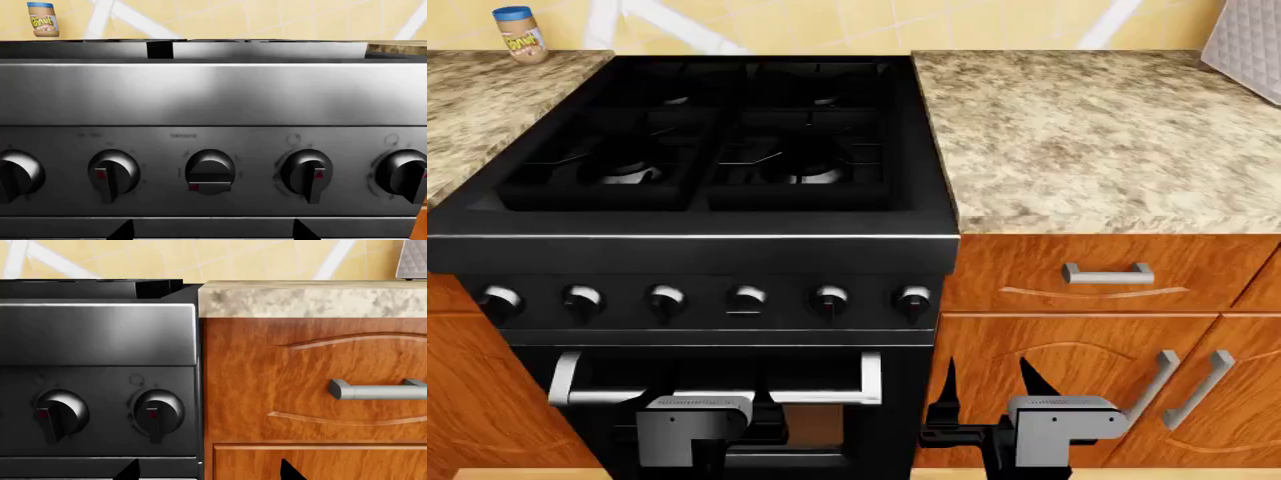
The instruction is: Close the microwave door
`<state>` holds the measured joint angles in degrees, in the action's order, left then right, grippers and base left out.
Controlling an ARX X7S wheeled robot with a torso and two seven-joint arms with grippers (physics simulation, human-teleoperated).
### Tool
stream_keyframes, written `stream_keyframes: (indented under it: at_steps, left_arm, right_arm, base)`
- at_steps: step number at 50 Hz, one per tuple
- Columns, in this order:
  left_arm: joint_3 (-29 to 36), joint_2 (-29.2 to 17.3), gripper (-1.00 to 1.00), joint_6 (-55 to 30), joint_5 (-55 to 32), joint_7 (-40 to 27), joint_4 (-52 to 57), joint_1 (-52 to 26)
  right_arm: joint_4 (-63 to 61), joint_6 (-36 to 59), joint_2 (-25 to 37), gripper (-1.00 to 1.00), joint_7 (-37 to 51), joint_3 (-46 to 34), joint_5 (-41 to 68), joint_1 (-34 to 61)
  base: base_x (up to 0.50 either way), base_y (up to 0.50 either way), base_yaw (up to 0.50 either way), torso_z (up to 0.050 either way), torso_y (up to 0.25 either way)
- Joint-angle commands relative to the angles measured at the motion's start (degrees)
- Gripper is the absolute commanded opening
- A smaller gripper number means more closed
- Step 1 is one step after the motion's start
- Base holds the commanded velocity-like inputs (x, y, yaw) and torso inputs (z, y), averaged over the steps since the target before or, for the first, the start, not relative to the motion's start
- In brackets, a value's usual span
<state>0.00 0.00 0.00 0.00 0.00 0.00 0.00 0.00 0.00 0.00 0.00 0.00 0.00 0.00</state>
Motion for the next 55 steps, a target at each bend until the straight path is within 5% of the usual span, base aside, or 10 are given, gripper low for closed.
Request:
stream_keyframes:
  at_steps: [1,15,23,40,51,53,55]
  left_arm:
    - [1.1,-0.9,1.0,0.2,-0.9,-1.0,-0.4,-0.2]
    - [3.4,-2.9,1.0,0.2,-3.2,-3.9,-1.0,-0.4]
    - [4.8,-3.7,1.0,-7.0,-2.1,-6.1,3.5,-1.4]
    - [5.0,-5.4,1.0,-42.1,-5.8,-8.5,35.1,-12.8]
    - [-0.3,-3.3,1.0,-86.8,-11.9,-8.9,59.6,-40.4]
    - [-3.3,-4.5,1.0,-90.0,-18.9,-12.6,59.6,-45.6]
    - [-10.3,-10.0,1.0,-90.0,-36.1,-27.7,55.4,-51.6]
  right_arm:
    - [1.3,-0.9,0.9,1.0,1.1,-1.1,0.9,0.5]
    - [-1.0,0.8,3.0,1.0,3.4,-3.0,4.3,-0.5]
    - [-4.5,5.8,4.2,1.0,4.7,-4.2,4.1,0.3]
    - [-31.7,32.5,7.3,1.0,7.3,-4.4,7.3,6.9]
    - [-53.7,64.5,7.8,1.0,9.8,-1.6,13.3,25.9]
    - [-57.1,72.1,7.5,1.0,10.0,-0.7,14.8,32.0]
    - [-59.6,78.7,7.1,1.0,10.3,-0.1,16.2,38.2]
  base:
    - [0.0,0.0,0.0,0.0,0.0]
    - [0.0,0.0,0.0,0.0,0.0]
    - [0.0,0.0,0.0,0.0,0.0]
    - [0.0,0.0,0.0,0.0,0.0]
    - [0.0,0.0,0.0,0.0,0.0]
    - [0.0,0.0,0.0,0.0,0.0]
    - [0.0,0.0,0.0,0.0,0.0]
